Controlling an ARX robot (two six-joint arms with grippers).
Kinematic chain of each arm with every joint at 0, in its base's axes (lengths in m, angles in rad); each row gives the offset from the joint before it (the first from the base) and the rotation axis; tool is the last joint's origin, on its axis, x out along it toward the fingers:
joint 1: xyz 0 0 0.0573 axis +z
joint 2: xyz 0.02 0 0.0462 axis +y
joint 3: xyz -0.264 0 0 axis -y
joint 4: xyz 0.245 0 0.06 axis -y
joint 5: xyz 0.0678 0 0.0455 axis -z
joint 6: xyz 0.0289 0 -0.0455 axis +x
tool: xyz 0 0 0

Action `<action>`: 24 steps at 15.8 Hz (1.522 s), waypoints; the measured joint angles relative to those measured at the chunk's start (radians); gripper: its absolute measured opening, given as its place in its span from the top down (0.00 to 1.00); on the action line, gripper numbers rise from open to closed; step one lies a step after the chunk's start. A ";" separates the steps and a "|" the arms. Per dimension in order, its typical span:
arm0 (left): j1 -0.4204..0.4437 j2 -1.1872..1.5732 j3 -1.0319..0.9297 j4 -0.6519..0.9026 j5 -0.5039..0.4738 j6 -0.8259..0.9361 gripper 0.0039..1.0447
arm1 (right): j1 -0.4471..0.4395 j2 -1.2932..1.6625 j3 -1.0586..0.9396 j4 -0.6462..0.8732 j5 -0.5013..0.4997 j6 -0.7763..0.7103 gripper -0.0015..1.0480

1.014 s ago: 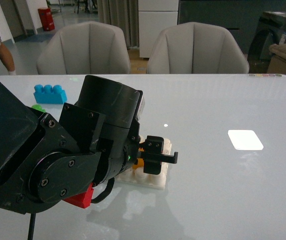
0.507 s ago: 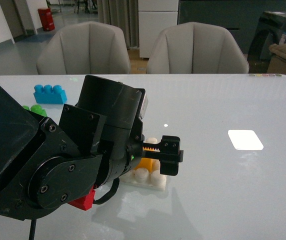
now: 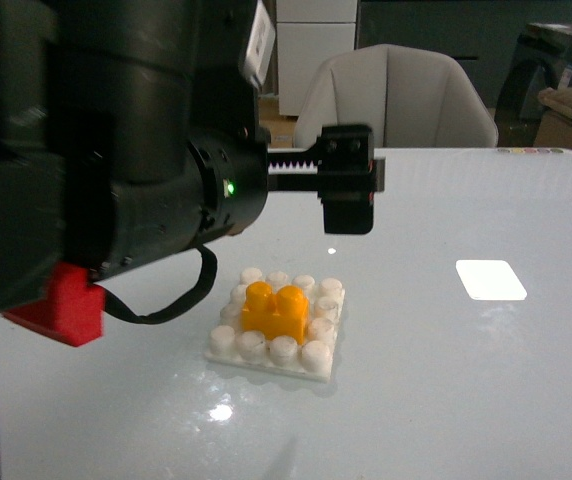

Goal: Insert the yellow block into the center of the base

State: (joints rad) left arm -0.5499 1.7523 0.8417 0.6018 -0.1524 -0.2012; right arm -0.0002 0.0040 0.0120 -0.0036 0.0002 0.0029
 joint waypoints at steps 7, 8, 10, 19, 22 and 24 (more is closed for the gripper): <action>-0.078 -0.543 -0.352 0.035 -0.216 0.121 0.12 | 0.000 0.000 0.000 0.000 0.000 0.000 0.06; -0.060 -0.625 -0.428 0.085 -0.330 0.155 0.23 | 0.000 0.000 0.000 0.000 0.000 0.000 0.06; 0.086 -0.901 -0.607 -0.055 -0.332 0.180 0.47 | 0.000 0.000 0.000 0.000 0.000 0.000 0.06; 0.396 -1.314 -0.779 -0.230 -0.004 0.187 0.99 | 0.000 0.000 0.000 0.000 0.000 0.000 0.06; 0.502 -1.403 -0.801 -0.297 0.115 0.187 0.99 | 0.000 0.000 0.000 0.000 0.000 0.000 0.06; 0.556 -1.444 -0.832 -0.293 0.143 0.187 0.99 | 0.000 0.000 0.000 0.000 0.000 0.000 0.06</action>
State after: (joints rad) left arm 0.0059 0.3088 0.0101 0.3088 -0.0097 -0.0143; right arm -0.0002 0.0040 0.0120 -0.0036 0.0002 0.0029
